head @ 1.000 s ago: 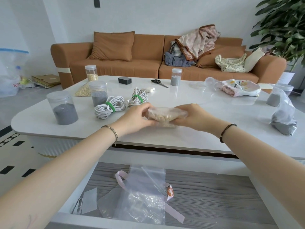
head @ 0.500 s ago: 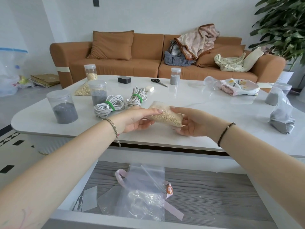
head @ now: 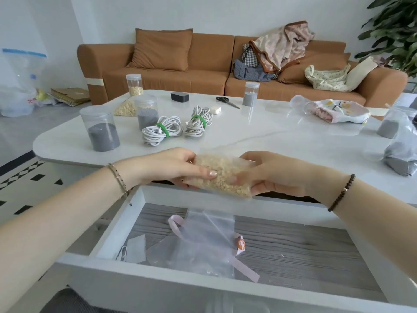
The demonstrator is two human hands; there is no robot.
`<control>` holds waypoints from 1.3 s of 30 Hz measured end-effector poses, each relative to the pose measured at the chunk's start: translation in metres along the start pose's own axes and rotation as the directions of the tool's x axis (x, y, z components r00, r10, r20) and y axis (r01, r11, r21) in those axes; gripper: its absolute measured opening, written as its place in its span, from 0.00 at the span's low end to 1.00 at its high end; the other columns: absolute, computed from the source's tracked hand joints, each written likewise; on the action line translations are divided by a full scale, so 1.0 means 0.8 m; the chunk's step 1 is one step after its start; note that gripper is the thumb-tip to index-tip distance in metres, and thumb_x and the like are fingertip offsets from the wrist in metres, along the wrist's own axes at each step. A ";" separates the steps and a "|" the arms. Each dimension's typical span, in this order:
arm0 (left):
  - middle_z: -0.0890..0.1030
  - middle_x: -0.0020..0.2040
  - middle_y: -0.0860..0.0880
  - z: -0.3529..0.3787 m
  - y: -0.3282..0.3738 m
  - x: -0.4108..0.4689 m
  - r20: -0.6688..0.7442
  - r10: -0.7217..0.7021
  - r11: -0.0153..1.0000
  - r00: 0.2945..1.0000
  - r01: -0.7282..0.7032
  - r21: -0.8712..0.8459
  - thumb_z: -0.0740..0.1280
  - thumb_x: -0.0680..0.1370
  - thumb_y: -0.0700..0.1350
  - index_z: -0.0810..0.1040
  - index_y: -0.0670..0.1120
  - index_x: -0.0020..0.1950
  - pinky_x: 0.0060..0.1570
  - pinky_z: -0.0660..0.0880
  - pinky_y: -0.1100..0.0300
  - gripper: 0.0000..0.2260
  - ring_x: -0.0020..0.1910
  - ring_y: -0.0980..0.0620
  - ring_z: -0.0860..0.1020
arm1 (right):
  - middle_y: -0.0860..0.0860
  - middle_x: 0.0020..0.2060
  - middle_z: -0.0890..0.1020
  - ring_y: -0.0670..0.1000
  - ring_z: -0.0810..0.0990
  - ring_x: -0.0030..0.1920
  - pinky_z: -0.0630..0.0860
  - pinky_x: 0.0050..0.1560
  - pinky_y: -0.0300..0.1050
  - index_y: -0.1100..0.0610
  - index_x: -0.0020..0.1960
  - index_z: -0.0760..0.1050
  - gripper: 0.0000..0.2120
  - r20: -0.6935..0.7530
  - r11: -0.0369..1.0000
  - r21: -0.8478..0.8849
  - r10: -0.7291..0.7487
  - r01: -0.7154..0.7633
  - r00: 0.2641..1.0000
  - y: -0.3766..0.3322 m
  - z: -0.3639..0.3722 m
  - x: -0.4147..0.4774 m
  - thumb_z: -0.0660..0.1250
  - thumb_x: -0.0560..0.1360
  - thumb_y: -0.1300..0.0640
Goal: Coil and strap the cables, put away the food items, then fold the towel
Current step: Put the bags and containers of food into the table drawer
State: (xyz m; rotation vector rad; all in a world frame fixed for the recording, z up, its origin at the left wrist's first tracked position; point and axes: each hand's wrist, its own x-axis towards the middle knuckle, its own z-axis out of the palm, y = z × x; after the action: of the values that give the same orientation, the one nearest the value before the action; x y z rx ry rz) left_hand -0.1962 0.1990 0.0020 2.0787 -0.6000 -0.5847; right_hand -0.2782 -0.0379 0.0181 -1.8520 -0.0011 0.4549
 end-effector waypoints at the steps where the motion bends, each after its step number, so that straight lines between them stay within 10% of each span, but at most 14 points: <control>1: 0.81 0.48 0.36 -0.001 -0.013 -0.010 0.042 -0.026 0.999 0.999 0.024 0.047 0.79 0.65 0.63 0.76 0.34 0.61 0.37 0.78 0.63 0.39 0.39 0.56 0.82 | 0.52 0.44 0.85 0.50 0.82 0.41 0.80 0.46 0.42 0.59 0.60 0.76 0.24 0.042 0.999 -0.043 0.016 -0.014 0.999 0.003 0.009 -0.002 0.79 0.67 0.59; 12: 0.87 0.48 0.44 0.029 -0.100 -0.032 0.352 -0.402 0.898 0.845 0.289 0.333 0.76 0.73 0.58 0.81 0.39 0.54 0.50 0.82 0.60 0.23 0.46 0.51 0.86 | 0.56 0.52 0.86 0.53 0.86 0.46 0.80 0.54 0.49 0.52 0.63 0.73 0.28 0.225 0.904 -0.383 0.291 -0.190 0.930 0.088 0.084 0.047 0.81 0.68 0.49; 19: 0.87 0.49 0.46 0.062 -0.140 -0.024 0.441 -0.571 0.780 0.693 0.291 0.553 0.73 0.76 0.58 0.82 0.49 0.43 0.48 0.80 0.64 0.13 0.42 0.55 0.83 | 0.42 0.34 0.86 0.49 0.87 0.46 0.71 0.68 0.50 0.48 0.69 0.61 0.32 0.311 0.761 -0.610 0.489 -0.224 0.815 0.110 0.114 0.048 0.73 0.74 0.40; 26: 0.75 0.42 0.60 0.058 -0.115 -0.019 0.265 -0.334 0.723 0.905 0.065 0.688 0.76 0.70 0.63 0.70 0.49 0.68 0.33 0.69 0.70 0.33 0.39 0.62 0.73 | 0.49 0.60 0.75 0.53 0.81 0.53 0.78 0.57 0.49 0.46 0.69 0.65 0.33 0.192 0.533 -0.846 0.336 -0.018 0.922 0.103 0.112 0.055 0.71 0.71 0.33; 33: 0.75 0.53 0.52 0.071 -0.122 -0.005 0.360 -0.261 0.726 0.896 -0.063 0.685 0.78 0.70 0.58 0.73 0.49 0.55 0.55 0.76 0.52 0.22 0.53 0.50 0.76 | 0.44 0.51 0.74 0.47 0.74 0.52 0.71 0.47 0.36 0.49 0.52 0.69 0.15 0.329 0.589 -0.757 -0.033 0.285 0.944 0.103 0.121 0.053 0.75 0.74 0.52; 39: 0.73 0.55 0.51 0.079 -0.116 -0.004 0.396 -0.267 0.727 0.879 -0.085 0.681 0.78 0.71 0.54 0.70 0.50 0.54 0.55 0.73 0.53 0.21 0.56 0.48 0.74 | 0.48 0.53 0.75 0.51 0.75 0.55 0.70 0.51 0.40 0.53 0.55 0.75 0.06 0.459 0.525 -0.768 0.052 0.367 0.887 0.108 0.129 0.053 0.67 0.79 0.57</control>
State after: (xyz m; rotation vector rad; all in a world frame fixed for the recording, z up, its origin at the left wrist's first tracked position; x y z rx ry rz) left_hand -0.2186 0.2092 -0.1076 2.6892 -1.1351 -1.0768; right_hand -0.2902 0.0377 -0.1000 -2.6278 -0.8547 0.8248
